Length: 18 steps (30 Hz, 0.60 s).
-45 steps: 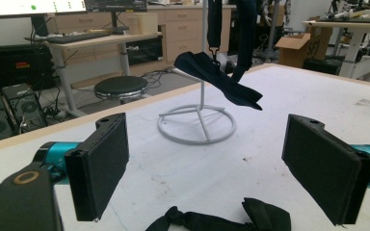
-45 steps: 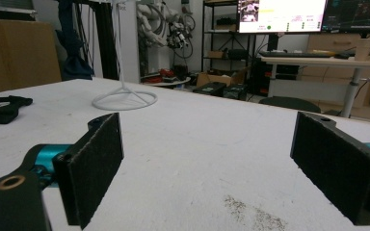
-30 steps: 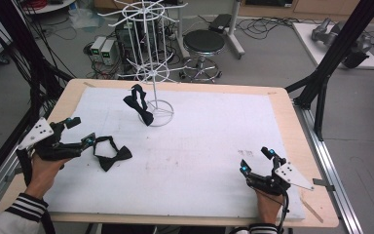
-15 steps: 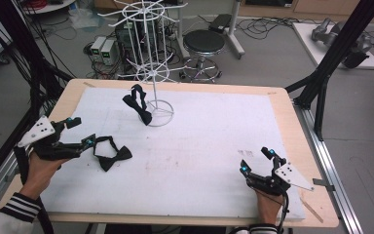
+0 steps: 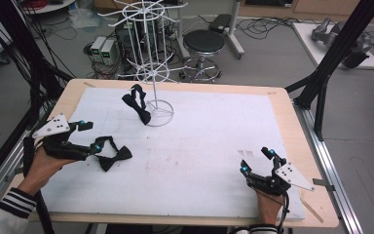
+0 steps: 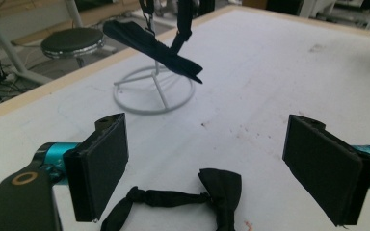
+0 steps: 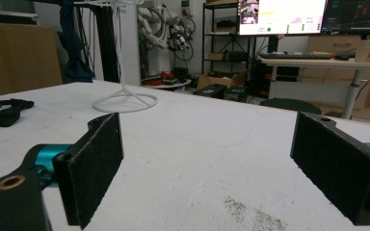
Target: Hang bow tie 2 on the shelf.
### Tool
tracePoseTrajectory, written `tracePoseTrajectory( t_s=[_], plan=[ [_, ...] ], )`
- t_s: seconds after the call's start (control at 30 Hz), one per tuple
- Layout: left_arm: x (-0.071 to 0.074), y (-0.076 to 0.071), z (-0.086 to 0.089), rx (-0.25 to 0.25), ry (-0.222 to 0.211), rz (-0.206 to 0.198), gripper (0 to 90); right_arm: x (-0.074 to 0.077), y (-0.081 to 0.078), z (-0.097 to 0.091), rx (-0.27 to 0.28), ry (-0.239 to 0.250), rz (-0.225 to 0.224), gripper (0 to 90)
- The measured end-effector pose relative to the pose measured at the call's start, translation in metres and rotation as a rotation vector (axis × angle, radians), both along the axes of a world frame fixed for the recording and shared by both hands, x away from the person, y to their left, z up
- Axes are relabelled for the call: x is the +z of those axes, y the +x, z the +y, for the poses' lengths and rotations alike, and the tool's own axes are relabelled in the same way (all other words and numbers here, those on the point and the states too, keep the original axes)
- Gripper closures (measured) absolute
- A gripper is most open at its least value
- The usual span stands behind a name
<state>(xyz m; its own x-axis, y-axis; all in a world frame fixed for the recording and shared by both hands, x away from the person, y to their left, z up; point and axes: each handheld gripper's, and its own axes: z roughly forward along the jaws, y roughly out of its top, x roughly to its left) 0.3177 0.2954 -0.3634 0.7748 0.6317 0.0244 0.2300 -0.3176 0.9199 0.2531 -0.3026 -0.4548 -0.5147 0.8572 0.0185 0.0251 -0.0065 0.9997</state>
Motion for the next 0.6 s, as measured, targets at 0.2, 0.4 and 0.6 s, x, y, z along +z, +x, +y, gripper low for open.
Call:
tracePoseTrajectory(
  t_s=[0.2, 0.4, 0.6],
  plan=[
    [-0.004, 0.005, -0.010, -0.015, 0.101, 0.086, 16.7, 0.000, 0.000, -0.001, -0.001, 0.004, 0.002, 10.8],
    [-0.012, 0.009, -0.021, -0.043, 0.199, 0.125, 17.1, 0.000, 0.000, -0.001, 0.003, 0.006, 0.006, 10.8],
    [-0.016, 0.014, -0.024, -0.042, 0.254, 0.170, 18.7, 0.000, 0.000, -0.001, 0.005, 0.006, 0.006, 10.8]
  ],
)
